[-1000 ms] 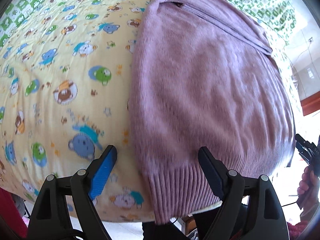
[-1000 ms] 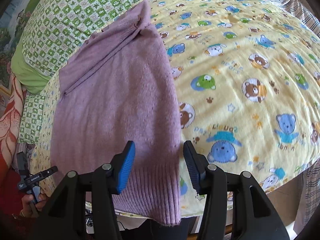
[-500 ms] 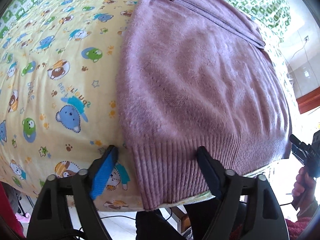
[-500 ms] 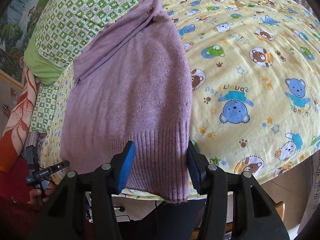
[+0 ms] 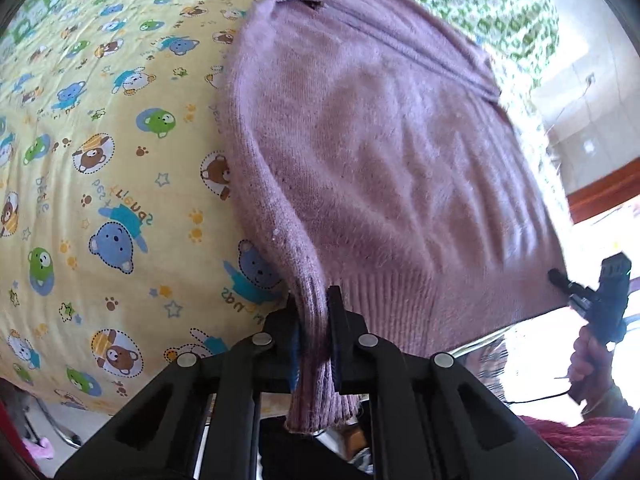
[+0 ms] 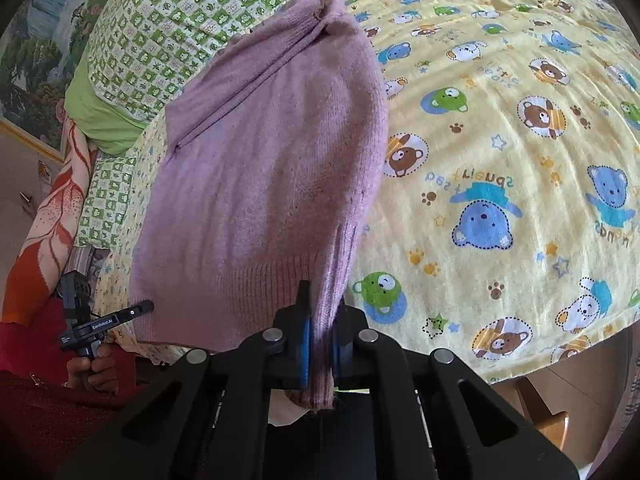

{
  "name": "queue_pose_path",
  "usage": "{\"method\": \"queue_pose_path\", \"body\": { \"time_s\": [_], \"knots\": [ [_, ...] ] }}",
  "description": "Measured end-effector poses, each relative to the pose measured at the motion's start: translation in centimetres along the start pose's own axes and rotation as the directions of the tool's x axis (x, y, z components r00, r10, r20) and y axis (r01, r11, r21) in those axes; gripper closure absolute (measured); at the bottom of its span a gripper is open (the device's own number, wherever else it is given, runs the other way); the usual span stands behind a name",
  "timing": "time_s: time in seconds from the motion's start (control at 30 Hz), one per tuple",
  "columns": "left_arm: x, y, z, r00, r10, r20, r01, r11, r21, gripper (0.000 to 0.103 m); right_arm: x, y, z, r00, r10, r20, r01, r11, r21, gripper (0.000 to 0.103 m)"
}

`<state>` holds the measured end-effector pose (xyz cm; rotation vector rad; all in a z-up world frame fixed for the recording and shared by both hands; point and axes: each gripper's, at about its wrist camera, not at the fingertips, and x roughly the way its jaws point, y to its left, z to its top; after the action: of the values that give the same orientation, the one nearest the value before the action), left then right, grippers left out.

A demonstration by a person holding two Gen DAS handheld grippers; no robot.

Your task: Fold small clothes

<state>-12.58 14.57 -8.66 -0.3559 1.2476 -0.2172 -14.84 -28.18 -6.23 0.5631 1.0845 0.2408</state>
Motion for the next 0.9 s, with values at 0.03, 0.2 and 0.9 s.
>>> {"method": "queue_pose_path", "body": {
  "time_s": [0.03,0.2,0.9],
  "knots": [
    [-0.3,0.0,0.1,1.000,-0.006,0.007,0.006,1.000,-0.005,0.094,-0.3,0.0,0.2,1.000,0.012,0.006,-0.012,1.000,0.002,0.094],
    [-2.1,-0.6,1.4,0.998,-0.034,0.056,0.034,0.999,-0.004,0.095,-1.3,0.9,1.2,0.997,0.059,0.045,-0.059,0.998,-0.009,0.095],
    [-5.2,-2.2,17.2,0.950,-0.072,0.305,0.093,0.994,-0.055,0.097,0.1,6.2,15.5,0.956,0.151,0.253,-0.140,0.988,-0.061,0.095]
  ]
}}
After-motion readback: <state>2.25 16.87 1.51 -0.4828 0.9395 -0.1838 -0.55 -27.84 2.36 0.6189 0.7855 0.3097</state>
